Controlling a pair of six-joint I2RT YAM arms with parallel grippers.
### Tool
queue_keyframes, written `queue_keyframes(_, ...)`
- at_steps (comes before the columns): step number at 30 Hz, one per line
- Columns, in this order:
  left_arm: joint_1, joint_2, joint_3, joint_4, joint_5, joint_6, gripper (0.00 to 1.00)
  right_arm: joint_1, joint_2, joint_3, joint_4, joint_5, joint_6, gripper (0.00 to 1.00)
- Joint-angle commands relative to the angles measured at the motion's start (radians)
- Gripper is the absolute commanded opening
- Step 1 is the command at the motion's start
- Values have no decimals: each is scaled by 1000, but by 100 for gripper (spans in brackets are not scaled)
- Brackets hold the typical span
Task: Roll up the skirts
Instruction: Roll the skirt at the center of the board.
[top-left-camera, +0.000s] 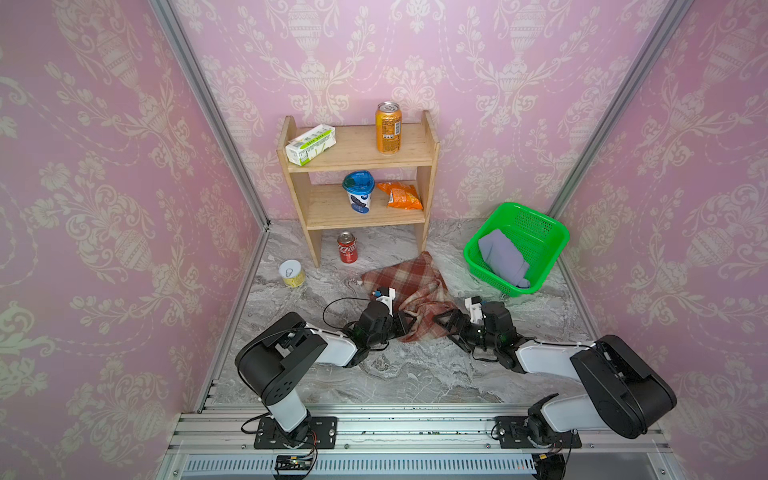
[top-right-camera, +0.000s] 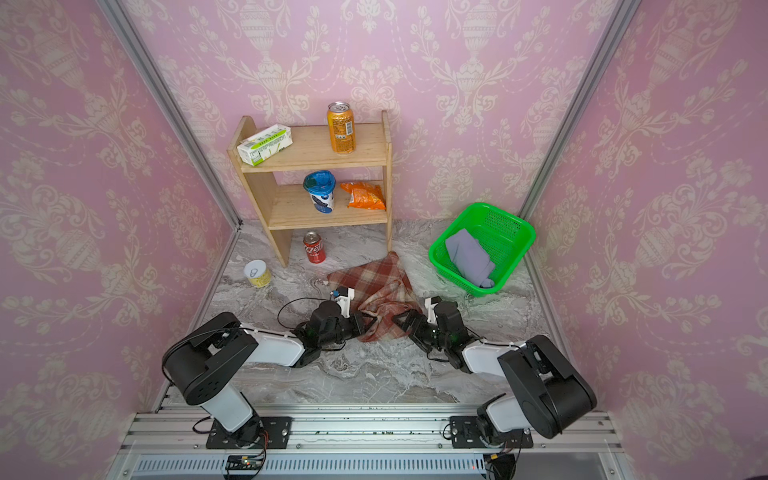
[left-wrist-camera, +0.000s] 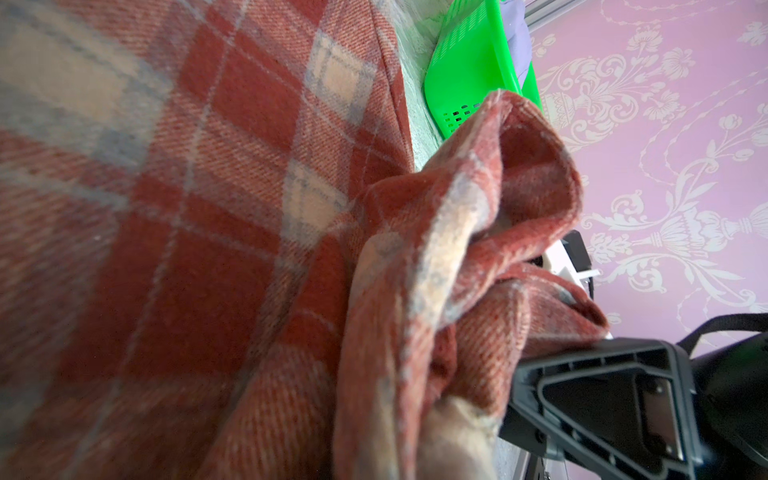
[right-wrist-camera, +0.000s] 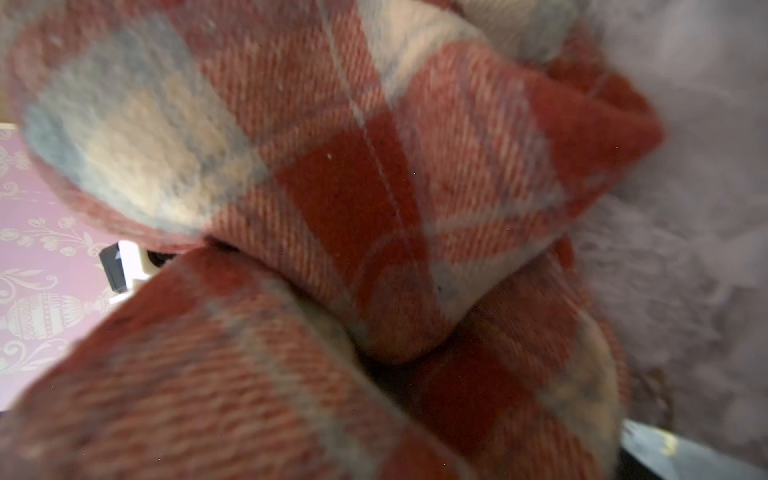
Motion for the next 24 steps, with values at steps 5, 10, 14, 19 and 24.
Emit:
queue_keyframes(5,8,-5,-7,-35,114,-67,0,4,131,60,15,94,14,91)
queue_keyframes(10,20,25,9,9,253,-108,15,2,181,117,-44,75,-40,54)
queue_keyframes(14,37,-15,-1,10,289,-104,43,1,203,162,-105,50,-81,0)
queue_keyframes(19,114,-158,-41,5,259,-85,80,-1,220,206,-154,6,-113,0)
queue_keyframes(24,128,-389,60,-337,227,250,99,-1,230,243,-165,-37,-118,0)
